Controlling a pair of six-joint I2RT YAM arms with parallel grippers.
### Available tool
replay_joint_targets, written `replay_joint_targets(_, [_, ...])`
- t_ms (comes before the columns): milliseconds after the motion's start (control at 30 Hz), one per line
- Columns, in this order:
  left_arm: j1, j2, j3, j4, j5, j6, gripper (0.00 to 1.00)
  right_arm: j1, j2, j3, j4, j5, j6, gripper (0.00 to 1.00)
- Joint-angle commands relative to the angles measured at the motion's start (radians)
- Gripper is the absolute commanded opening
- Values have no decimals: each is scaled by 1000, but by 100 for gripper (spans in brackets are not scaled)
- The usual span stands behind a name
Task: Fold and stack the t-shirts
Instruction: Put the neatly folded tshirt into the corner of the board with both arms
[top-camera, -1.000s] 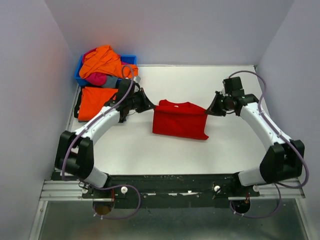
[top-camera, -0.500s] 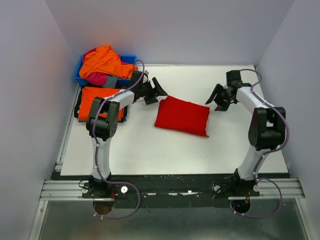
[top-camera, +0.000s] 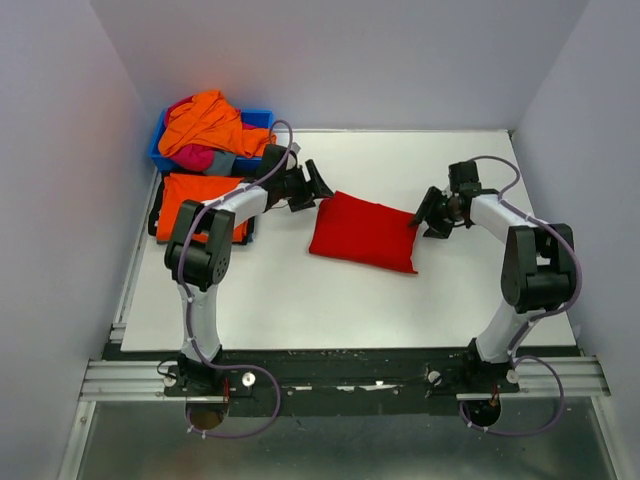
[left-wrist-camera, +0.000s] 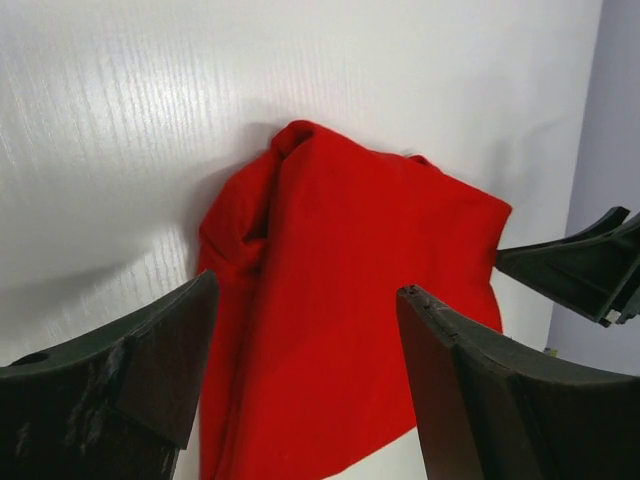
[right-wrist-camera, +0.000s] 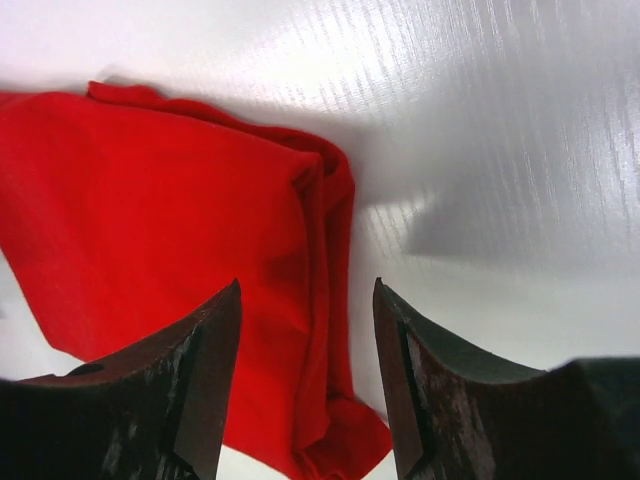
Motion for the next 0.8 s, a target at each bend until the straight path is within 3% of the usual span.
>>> replay_joint_targets(0, [-29,60,29,-59,-73,46,84,4,45,1,59,-11,-6,63])
replay_joint_targets(133, [-39,104,54,-88,-89,58,89,4,95,16,65,-5,10,61])
replay_joint_targets(367, [-42,167,92,-113,-112,61,79,10,120,53,39,54,20,44])
replay_joint_targets(600, [-45,206,120,-119,-112,66,68,69,155,131,-51,164,14,42])
replay_joint_targets(767, [-45,212,97,-49,-69,41,47,99,175,166,-95,210,33,37])
